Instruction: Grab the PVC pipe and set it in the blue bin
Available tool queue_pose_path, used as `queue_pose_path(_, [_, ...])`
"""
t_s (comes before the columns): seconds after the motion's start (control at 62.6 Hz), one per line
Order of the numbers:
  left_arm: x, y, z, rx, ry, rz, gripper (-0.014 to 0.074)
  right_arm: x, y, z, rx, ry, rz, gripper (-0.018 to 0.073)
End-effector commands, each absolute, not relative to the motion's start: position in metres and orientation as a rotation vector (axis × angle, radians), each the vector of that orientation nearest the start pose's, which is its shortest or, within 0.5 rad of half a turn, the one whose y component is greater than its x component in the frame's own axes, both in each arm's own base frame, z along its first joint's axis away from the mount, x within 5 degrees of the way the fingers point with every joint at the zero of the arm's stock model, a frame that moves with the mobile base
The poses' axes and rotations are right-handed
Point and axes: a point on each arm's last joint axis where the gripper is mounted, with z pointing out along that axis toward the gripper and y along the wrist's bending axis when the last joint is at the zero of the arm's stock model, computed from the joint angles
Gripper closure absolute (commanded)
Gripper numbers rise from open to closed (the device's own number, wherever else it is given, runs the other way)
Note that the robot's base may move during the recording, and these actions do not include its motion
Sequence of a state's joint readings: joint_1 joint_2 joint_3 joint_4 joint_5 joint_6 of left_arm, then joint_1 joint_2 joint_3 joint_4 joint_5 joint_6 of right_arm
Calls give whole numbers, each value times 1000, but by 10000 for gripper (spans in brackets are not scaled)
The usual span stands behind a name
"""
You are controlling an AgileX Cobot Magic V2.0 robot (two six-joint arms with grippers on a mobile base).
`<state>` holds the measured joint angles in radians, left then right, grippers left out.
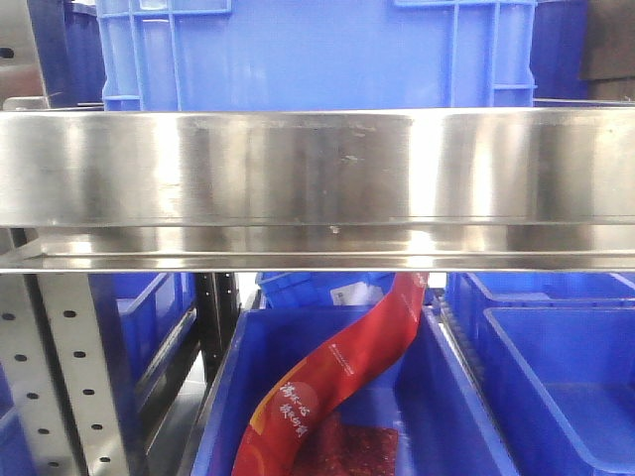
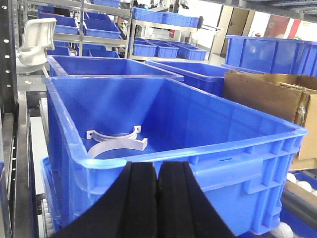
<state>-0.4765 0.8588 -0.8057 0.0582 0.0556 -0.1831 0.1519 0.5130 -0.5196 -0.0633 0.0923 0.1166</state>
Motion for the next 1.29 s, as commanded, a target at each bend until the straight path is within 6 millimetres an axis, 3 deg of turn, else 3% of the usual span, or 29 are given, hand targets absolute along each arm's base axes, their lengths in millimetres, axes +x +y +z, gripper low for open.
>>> queue_pose_path(0.0, [163,-85,393,277,1562,-481,707,97,6,320,-20,1497,81,728])
queue_pose_path(0.288, [163,-85,393,277,1562,-481,707,71,-4,224,94,1435,0,728])
queue_pose_path(0.336, [163,-85,393,277,1562,-481,707,68,-4,224,94,1410,1,728])
queue_pose_path(0.384, [163,-85,393,277,1562,-481,707,67,-5,214,105,1511,-4,728])
queue_pose_path(0.639, [163,-85,393,277,1562,-481,707,56,-4,218,102,1427,-3,728])
queue_pose_path(0.991, [163,-85,393,276,1558,-482,707,56,-4,213,169,1482,61,728])
queue_pose_path(1.279, [163,-85,393,276,1558,-482,707,56,-4,213,80,1482,-36,728])
